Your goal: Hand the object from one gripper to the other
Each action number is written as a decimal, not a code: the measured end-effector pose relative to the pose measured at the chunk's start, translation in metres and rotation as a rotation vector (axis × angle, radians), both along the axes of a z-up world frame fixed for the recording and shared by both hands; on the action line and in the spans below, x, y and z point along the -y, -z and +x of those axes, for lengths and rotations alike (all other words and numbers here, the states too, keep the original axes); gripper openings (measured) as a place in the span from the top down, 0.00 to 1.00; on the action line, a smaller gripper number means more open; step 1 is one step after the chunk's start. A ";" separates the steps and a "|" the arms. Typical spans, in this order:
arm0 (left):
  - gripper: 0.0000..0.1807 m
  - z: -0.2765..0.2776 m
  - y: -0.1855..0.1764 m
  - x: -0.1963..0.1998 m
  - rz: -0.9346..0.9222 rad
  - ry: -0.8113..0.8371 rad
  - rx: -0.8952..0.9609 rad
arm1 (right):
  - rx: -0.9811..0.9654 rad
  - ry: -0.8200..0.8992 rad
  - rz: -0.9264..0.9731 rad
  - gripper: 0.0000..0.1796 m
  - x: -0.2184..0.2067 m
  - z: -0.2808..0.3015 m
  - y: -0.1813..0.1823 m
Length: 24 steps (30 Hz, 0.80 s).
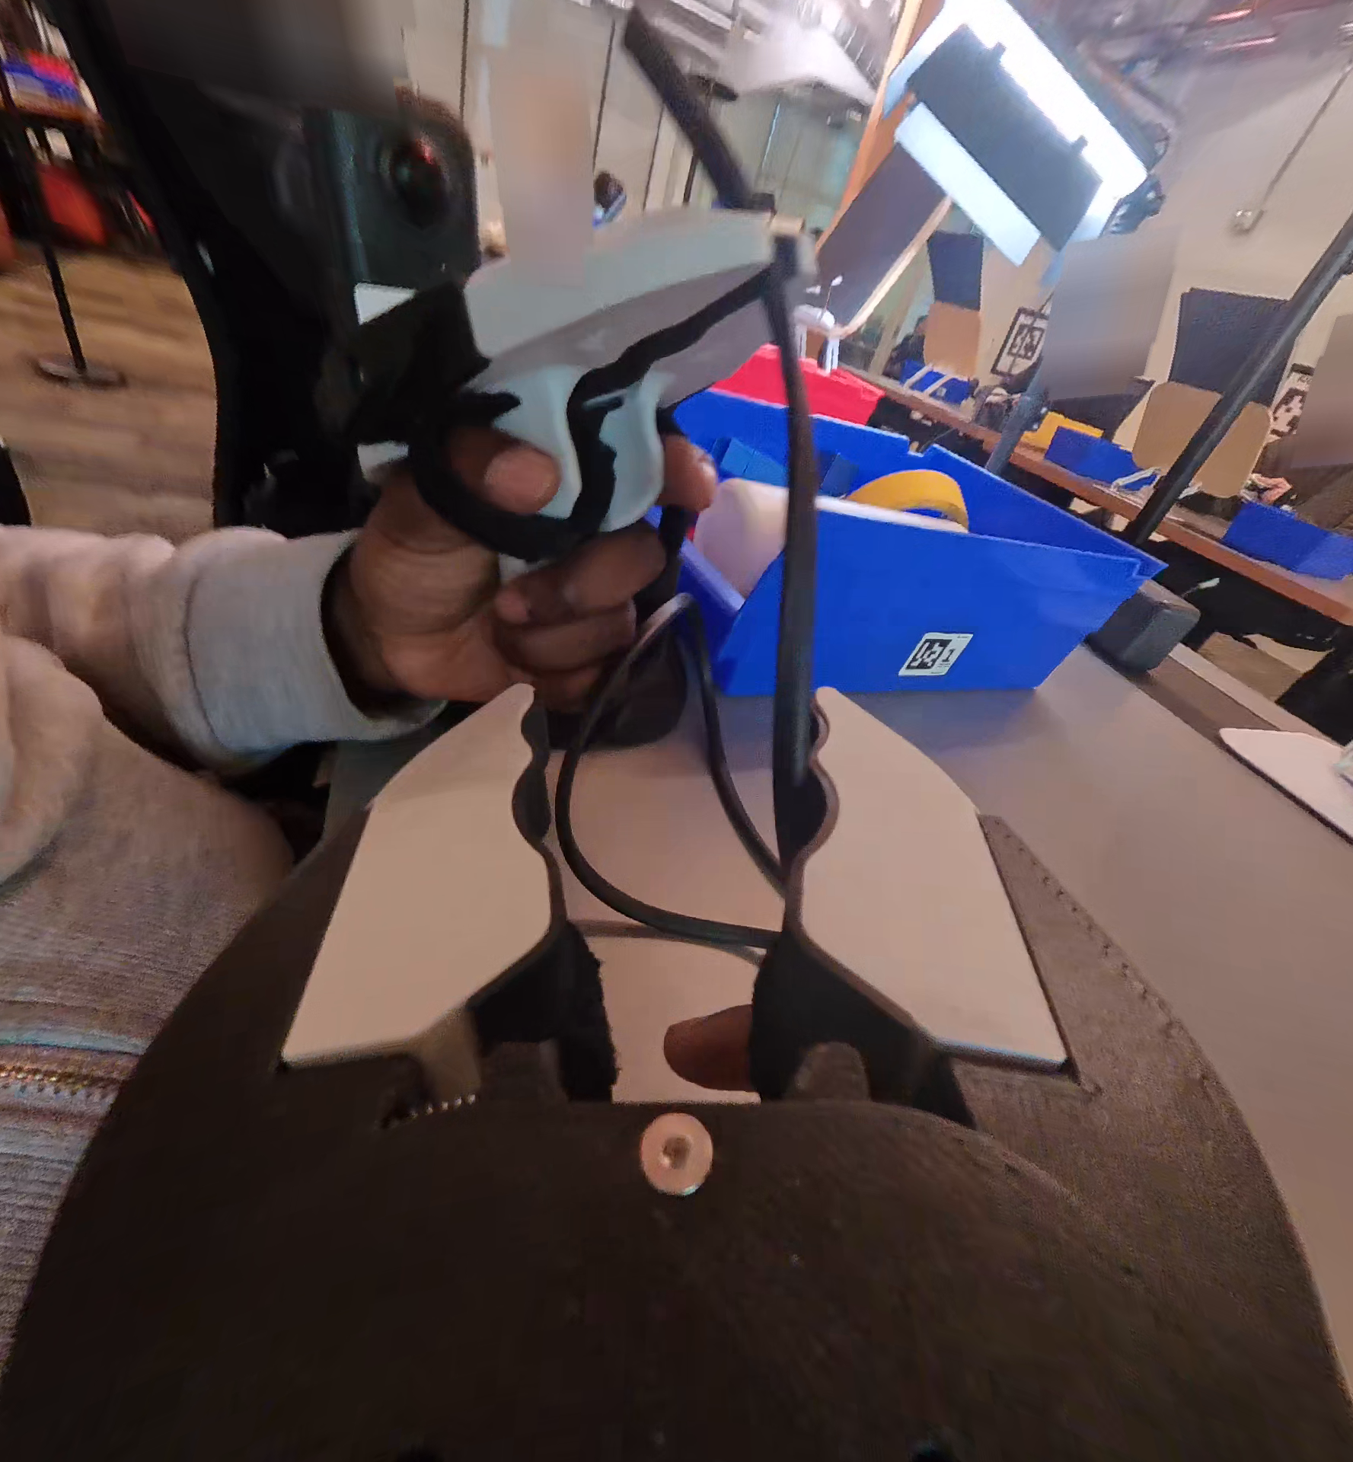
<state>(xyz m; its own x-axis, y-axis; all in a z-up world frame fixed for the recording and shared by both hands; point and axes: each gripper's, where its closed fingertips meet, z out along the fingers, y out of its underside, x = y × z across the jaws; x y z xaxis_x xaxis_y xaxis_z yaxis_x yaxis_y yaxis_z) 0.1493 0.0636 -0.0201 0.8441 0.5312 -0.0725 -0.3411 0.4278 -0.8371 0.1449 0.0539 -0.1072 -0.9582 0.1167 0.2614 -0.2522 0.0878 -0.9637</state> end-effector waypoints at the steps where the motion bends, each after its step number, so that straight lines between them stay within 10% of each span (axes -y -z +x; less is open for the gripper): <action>1: 0.98 0.001 0.000 -0.001 0.002 0.007 -0.001 | -0.022 0.006 0.027 0.67 0.002 0.001 0.004; 8: 0.98 -0.001 0.002 -0.002 0.001 0.006 0.016 | -0.177 0.079 0.297 0.67 0.017 0.004 0.040; 12: 0.98 -0.003 0.003 -0.003 0.002 0.000 0.029 | -0.304 0.150 0.377 0.85 0.021 0.001 0.050; 24: 0.87 -0.016 -0.006 0.023 0.165 -0.060 0.082 | -0.031 0.136 0.073 0.98 -0.001 -0.012 0.008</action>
